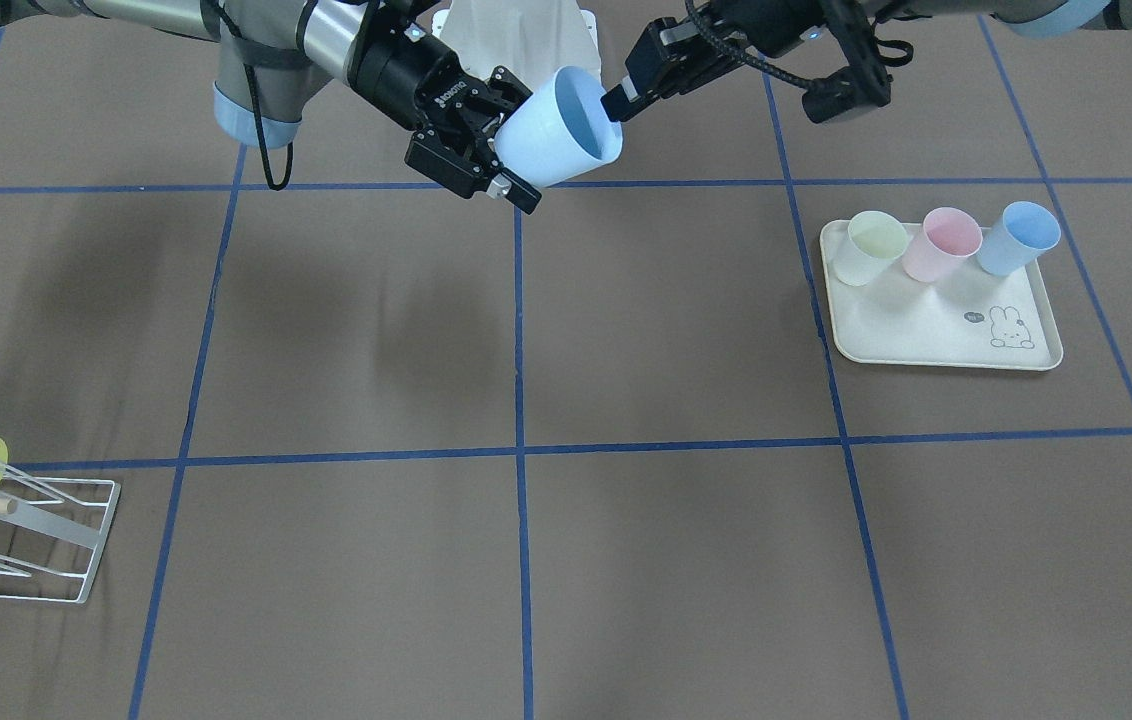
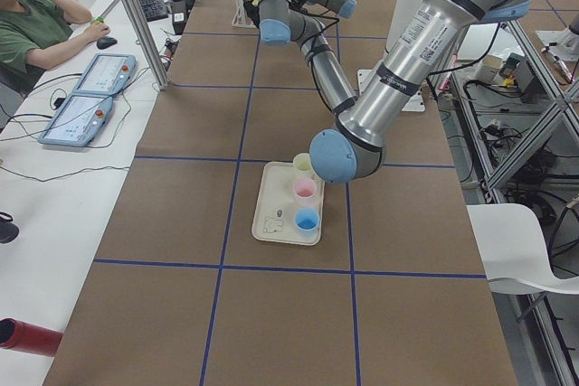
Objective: Transfer IKEA cup to right arm and place on rack
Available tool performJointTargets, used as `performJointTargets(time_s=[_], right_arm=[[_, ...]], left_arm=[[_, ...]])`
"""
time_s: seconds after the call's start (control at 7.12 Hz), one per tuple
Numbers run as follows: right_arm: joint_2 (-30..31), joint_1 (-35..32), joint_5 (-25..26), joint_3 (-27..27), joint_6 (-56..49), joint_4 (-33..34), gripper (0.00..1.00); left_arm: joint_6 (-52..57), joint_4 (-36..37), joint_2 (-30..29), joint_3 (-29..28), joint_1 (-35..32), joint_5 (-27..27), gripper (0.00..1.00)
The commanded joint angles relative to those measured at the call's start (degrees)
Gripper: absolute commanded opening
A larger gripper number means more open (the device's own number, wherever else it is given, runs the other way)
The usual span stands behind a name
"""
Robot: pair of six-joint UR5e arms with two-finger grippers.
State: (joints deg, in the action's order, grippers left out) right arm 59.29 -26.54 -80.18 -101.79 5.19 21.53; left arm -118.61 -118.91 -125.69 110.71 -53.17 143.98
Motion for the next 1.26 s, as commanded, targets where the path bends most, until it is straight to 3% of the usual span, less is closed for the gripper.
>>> performJointTargets(time_s=[0.0, 0.42, 0.56, 0.84, 1.12], right_arm=[[0.1, 0.1, 0.1, 0.0, 0.0, 0.1, 0.63], [0.7, 0.0, 0.0, 0.1, 0.2, 0.8, 0.58], [0.7, -0.4, 0.0, -0.5, 0.2, 4.4, 0.54], [0.3, -2.0, -0.2, -7.0, 1.0, 23.3, 0.43], [0.0, -4.3, -0.7, -11.0, 1.2, 37.1, 0.34]], left_arm=[[0.5, 0.0, -0.3, -0.1, 0.0, 0.1, 1.00], [2.2, 0.1, 0.0, 0.2, -0.3, 0.2, 1.00], [4.9, 0.3, 0.5, -0.1, -0.4, 1.6, 1.00], [15.8, 0.9, 5.1, 0.2, -1.0, 2.0, 1.00], [26.5, 1.1, 11.0, -0.1, -3.3, 1.8, 1.00]])
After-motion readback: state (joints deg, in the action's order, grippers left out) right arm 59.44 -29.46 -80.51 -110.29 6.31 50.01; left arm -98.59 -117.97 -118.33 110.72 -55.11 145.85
